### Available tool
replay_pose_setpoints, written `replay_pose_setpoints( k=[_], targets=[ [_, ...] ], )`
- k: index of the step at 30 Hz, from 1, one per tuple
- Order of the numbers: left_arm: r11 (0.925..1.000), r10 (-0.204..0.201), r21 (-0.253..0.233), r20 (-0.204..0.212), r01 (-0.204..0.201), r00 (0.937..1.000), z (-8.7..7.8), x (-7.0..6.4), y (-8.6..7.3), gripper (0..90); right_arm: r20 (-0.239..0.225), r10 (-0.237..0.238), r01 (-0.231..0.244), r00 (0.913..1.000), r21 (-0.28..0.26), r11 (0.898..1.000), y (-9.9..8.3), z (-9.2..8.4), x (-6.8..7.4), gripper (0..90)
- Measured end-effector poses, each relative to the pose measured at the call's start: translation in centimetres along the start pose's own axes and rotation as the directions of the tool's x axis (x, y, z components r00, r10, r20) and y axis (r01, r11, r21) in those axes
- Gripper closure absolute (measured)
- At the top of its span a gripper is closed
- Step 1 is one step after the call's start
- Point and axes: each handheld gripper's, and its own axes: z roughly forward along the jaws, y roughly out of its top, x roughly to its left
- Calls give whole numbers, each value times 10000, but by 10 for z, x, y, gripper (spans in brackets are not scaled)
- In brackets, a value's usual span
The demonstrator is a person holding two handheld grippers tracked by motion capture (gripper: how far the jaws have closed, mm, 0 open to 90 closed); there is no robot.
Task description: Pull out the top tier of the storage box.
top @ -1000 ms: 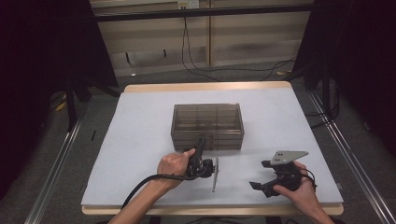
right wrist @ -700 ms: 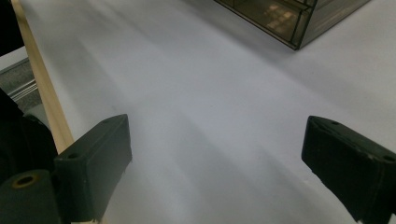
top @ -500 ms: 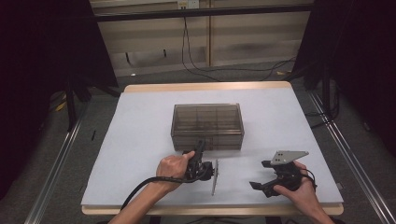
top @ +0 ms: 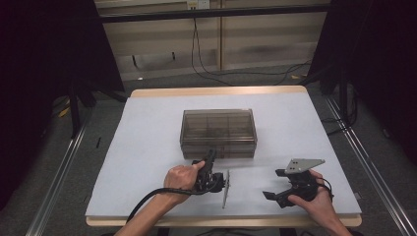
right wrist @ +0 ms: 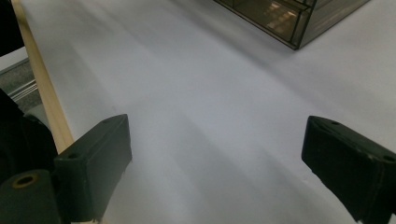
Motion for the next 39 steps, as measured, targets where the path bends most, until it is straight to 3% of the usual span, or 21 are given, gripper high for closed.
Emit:
replay_pose_setpoints(
  k=[10, 12, 15, 19, 22, 23, 26, 27, 30, 31, 32, 33, 35, 37, 38, 39],
  targets=[
    [10000, -4, -59, -8, 4, 10000, -6, -1, -1, 806, 26, 22, -22, 10000, 38, 10000, 0, 1, 0, 85],
    [9996, -245, -146, 95, 246, 9997, -6, -1, -1, 805, 32, 25, -26, 10000, 48, 10000, 0, 1, 0, 85],
    [9996, -198, -202, 127, 200, 9997, -6, 1, -1, 804, 42, 15, -15, 10000, 74, 10000, 0, 1, 1, 85],
    [9969, -711, -324, 396, 724, 9967, -6, 4, -3, 800, 24, 22, -22, 10000, 69, 10000, 0, 1, 1, 85],
    [9880, -1298, -721, 881, 1363, 9876, -8, 9, -6, 777, 43, 7, -7, 10000, 74, 10000, 0, 1, 1, 85],
    [9845, -1497, -787, 865, 1566, 9849, -9, 10, -6, 753, 10, 15, -15, 10000, 62, 10000, 0, 1, 1, 85],
    [9685, -2187, -950, 1175, 2301, 9687, -11, 18, -10, 706, 30, 15, -16, 10000, 43, 10000, 0, 1, 0, 85],
    [9618, -2383, -1033, 1400, 2535, 9610, -11, 21, -12, 685, 10, 20, -20, 10000, 52, 10000, 0, 1, 0, 85],
    [9206, -3445, -1101, 2226, 3746, 9120, -11, 26, -16, 628, -38, -26, 26, 10000, 92, 10000, 0, 1, 0, 84],
    [9053, -3732, -1090, 2577, 4106, 8912, -12, 29, -18, 603, -14, -20, 20, 10000, 81, 10000, 0, 2, 1, 84],
    [8952, -3869, -1060, 2976, 4329, 8728, -12, 33, -19, 585, -8, 20, -20, 10000, 78, 10000, 0, 1, 0, 84],
    [8788, -4177, -1024, 3070, 4660, 8551, -12, 36, -20, 573, 4, 14, -14, 10000, 65, 10000, 0, 1, 0, 84],
    [8428, -4718, -870, 3557, 5312, 8068, -11, 40, -23, 537, -6, 20, -20, 10000, 88, 10000, 0, 1, 0, 84],
    [8229, -4820, -862, 4175, 5616, 7703, -9, 47, -27, 517, -21, -18, 18, 10000, 90, 10000, 0, 1, 1, 84],
    [8108, -5005, -685, 4340, 5813, 7491, -9, 48, -29, 509, -21, -20, 20, 10000, 92, 10000, 0, 1, 1, 83],
    [7960, -5104, -619, 4661, 6021, 7227, -7, 51, -31, 485, -23, -9, 9, 10000, 91, 10000, 0, 1, 1, 83]
  ],
)
